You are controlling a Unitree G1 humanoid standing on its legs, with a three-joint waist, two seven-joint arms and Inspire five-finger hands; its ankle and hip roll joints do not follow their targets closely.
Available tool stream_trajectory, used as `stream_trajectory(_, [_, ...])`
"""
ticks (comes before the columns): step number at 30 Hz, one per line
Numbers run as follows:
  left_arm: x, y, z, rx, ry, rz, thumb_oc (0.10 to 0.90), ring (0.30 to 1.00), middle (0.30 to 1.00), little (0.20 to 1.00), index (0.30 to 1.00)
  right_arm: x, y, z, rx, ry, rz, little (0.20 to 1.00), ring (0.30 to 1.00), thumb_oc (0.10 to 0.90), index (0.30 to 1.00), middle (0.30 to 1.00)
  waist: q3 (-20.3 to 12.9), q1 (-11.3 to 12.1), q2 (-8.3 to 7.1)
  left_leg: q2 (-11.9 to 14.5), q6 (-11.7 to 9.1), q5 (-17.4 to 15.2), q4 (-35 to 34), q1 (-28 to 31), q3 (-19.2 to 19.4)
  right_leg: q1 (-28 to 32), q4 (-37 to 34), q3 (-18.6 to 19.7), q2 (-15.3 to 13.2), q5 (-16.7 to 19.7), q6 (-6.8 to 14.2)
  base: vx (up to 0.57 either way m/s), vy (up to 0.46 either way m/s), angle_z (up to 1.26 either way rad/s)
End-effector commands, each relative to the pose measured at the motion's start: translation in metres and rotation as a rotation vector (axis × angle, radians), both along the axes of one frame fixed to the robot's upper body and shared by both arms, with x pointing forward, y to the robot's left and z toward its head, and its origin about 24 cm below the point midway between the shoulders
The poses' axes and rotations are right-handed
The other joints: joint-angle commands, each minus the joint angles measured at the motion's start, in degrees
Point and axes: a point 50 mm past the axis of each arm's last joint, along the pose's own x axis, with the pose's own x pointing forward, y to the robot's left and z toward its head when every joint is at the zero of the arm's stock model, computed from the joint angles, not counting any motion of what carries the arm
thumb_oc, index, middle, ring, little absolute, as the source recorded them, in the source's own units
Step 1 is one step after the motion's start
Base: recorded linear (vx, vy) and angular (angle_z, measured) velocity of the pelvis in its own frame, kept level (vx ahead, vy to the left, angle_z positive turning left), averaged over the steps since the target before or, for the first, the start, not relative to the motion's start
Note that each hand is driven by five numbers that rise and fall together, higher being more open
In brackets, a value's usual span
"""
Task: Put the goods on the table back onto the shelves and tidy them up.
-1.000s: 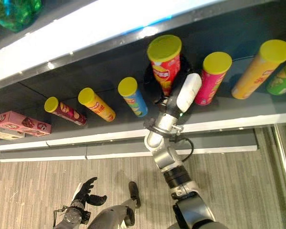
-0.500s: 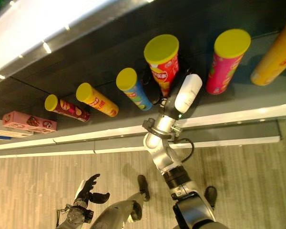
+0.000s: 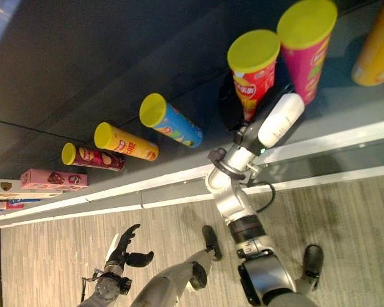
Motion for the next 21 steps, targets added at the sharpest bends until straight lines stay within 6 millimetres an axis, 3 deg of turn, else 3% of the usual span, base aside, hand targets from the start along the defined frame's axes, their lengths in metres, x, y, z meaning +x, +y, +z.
stream_trajectory(1, [0.004,0.032,0.005,0.081,-0.062,0.103,0.8,0.9,0.9,0.9,0.9,-0.001,0.033,0.032,-0.098,-0.169,0.103,0.3,0.3,0.4,0.3,0.3,-1.86,1.46,-1.57,4.44,-4.13,-14.25,13.97,-4.32,-3.26,-1.39,0.2,-0.86,0.12,8.13,0.15,0.01,-0.008,0.06])
stream_trajectory(19, [0.013,0.028,0.017,0.114,-0.167,0.095,0.8,0.9,0.9,0.9,0.9,0.007,0.014,0.02,-0.059,-0.119,0.033,0.3,0.3,0.4,0.3,0.3,-2.49,2.52,-1.9,4.79,-4.13,-15.2,16.29,-9.73,-3.25,-5.02,0.19,-1.58,-0.5,9.47,0.15,0.01,0.001,0.01])
stream_trajectory(20, [0.013,0.028,0.017,0.116,-0.17,0.095,0.8,0.9,0.9,0.9,0.9,0.007,0.014,0.018,-0.055,-0.11,0.042,0.333,0.333,0.422,0.333,0.333,-2.75,2.56,-1.98,4.74,-4.09,-15.25,16.16,-9.74,-3.21,-5.1,0.17,-1.66,-0.55,9.63,0.15,0.0,0.0,0.0])
stream_trajectory(21, [0.014,0.029,0.019,0.124,-0.181,0.094,0.8,0.9,0.9,0.9,0.9,0.007,0.017,0.014,-0.051,-0.094,0.068,0.9,0.9,0.8,0.9,0.9,-3.02,2.6,-2.15,4.65,-4.03,-15.32,16.16,-9.89,-3.26,-5.16,0.18,-1.69,-0.63,9.87,0.15,0.0,0.0,0.0])
